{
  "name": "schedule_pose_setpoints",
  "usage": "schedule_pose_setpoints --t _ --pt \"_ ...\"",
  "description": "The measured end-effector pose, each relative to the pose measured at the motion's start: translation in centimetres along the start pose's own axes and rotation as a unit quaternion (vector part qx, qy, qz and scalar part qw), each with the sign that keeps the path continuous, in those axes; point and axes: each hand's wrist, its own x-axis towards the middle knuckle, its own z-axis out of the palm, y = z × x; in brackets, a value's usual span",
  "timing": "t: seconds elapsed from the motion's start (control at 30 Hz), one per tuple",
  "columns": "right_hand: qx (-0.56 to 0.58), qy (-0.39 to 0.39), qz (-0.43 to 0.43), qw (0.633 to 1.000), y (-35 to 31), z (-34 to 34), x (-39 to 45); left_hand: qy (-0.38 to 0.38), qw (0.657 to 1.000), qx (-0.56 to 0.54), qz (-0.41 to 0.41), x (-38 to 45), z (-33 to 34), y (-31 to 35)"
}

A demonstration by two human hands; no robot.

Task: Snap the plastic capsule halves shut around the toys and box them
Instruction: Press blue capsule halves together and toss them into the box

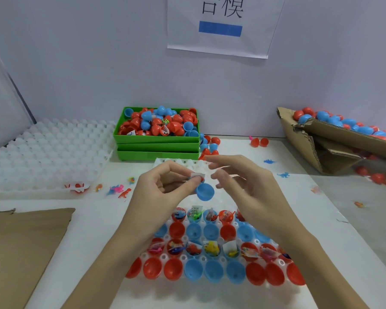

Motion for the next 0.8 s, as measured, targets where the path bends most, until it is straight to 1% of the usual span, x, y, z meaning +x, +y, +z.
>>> schedule_pose_setpoints --t 0.1,0.13,0.27,0.33,0.4,0.5,0.6,0.7,0.8 --pt "-0.014 -0.057 0.048 0.997 0.2 0.3 -0.2 0.047 0.999 0.011 0.006 0.1 0.0 -0.1" --pt "-0.017 -0.063 0.053 0.996 0.3 0.6 -0.3 0.057 0.998 0.018 0.009 0.0 0.1 -0.1" --pt "0.054 -0.001 0.061 0.997 0.4 1.6 -0.4 0.069 0.997 0.024 0.032 0.0 0.1 0.0" --pt "0.078 0.027 0.061 0.995 0.2 2.0 -0.4 0.057 0.996 0.035 0.061 0.1 -0.2 0.1" --pt "0.078 0.048 0.06 0.994 0.0 2.2 -0.5 0.038 0.993 0.055 0.096 0.0 -0.3 0.2" --pt "0.062 0.047 0.05 0.996 -0.1 2.4 -0.6 0.024 0.979 0.131 0.152 -0.2 -0.1 0.0" --pt "0.036 0.046 0.031 0.998 -0.3 2.3 -0.8 0.034 0.959 0.197 0.199 -0.4 0.3 -0.5" --pt "0.018 0.056 0.018 0.998 -0.2 2.4 -0.8 0.036 0.95 0.227 0.21 -0.5 0.5 -0.5" --pt "0.027 0.063 0.026 0.997 0.0 2.6 -0.8 0.048 0.951 0.227 0.207 -0.6 0.7 -0.5"
